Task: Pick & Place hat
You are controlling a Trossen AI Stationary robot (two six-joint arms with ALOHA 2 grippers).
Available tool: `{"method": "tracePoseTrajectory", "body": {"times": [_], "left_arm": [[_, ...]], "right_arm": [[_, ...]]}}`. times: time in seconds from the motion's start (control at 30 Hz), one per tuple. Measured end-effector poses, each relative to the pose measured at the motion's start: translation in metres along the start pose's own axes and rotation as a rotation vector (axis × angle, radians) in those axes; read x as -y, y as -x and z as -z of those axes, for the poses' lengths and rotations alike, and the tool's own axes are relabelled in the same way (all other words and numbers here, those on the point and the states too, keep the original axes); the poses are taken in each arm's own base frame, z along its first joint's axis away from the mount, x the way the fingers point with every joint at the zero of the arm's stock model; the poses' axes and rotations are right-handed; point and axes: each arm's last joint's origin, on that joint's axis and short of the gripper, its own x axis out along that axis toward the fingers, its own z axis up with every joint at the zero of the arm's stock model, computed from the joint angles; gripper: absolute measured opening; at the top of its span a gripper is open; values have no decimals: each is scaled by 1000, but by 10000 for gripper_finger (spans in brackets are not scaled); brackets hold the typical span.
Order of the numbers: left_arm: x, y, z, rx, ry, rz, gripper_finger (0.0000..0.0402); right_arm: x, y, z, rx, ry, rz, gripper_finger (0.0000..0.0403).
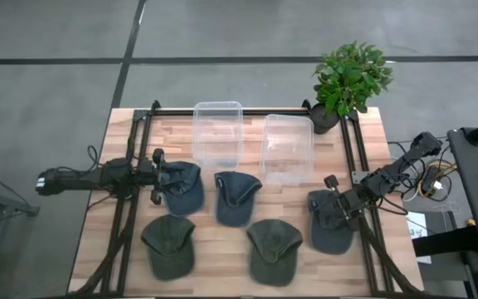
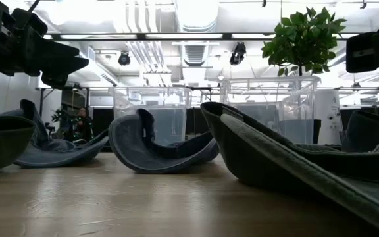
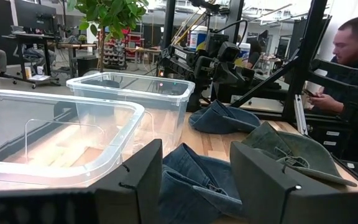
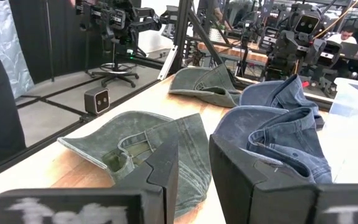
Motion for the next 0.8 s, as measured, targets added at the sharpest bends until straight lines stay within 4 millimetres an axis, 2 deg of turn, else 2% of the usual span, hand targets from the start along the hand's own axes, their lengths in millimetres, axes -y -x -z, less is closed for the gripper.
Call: {"method": "tracePoseTrajectory", "body": {"times": [0.27,0.43,0.63,0.8], "left_arm": [[0,0,0,0,0,0,181],[0,0,0,0,0,0,181],[0,0,0,0,0,0,181],[0,0,0,0,0,0,181]], "right_arm": [[0,0,0,1,-1,0,86],[0,0,0,4,-69,0,86],[0,0,0,-1,-21,0,86],[0,0,0,-2,-58,-1,86]]}}
